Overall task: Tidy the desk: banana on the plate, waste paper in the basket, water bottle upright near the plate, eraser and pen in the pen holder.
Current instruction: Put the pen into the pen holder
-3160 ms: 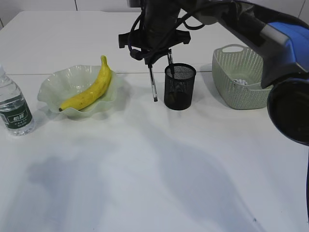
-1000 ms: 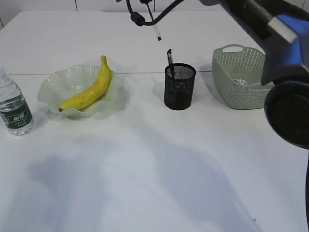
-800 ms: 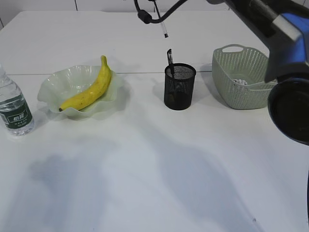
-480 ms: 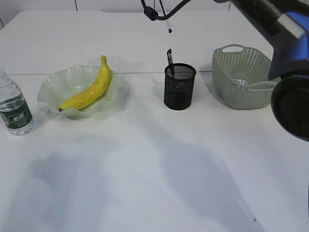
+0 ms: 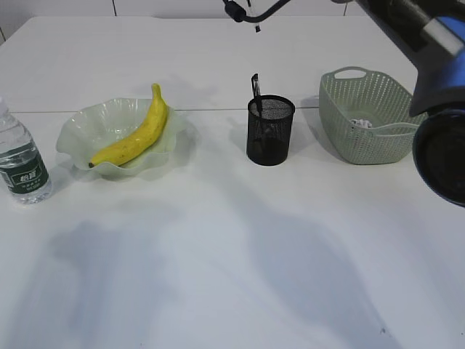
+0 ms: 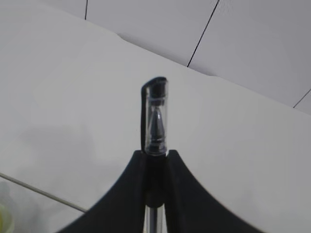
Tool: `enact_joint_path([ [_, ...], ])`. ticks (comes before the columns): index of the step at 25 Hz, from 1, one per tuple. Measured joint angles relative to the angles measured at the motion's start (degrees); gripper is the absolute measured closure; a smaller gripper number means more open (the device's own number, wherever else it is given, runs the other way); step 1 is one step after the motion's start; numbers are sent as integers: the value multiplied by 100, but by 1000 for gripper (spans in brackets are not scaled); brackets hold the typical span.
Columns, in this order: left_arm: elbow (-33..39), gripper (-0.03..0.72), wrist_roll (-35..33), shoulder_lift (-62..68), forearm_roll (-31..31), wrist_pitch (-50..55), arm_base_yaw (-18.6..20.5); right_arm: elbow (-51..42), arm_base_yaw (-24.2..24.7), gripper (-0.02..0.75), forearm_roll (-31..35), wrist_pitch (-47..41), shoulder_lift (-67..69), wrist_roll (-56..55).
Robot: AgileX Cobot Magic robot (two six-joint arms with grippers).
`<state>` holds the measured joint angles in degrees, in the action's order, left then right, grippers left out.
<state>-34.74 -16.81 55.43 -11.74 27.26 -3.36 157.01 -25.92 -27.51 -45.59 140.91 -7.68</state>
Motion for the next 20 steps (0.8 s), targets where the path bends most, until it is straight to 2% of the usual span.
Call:
enact_joint_path([
  [11,0,151,0,0,-15,-299,0,-10,319,678,56,650,226,78],
  [20,0,151,0,11,-24,-390,0,-10,690,678,1224,1373,346,684],
])
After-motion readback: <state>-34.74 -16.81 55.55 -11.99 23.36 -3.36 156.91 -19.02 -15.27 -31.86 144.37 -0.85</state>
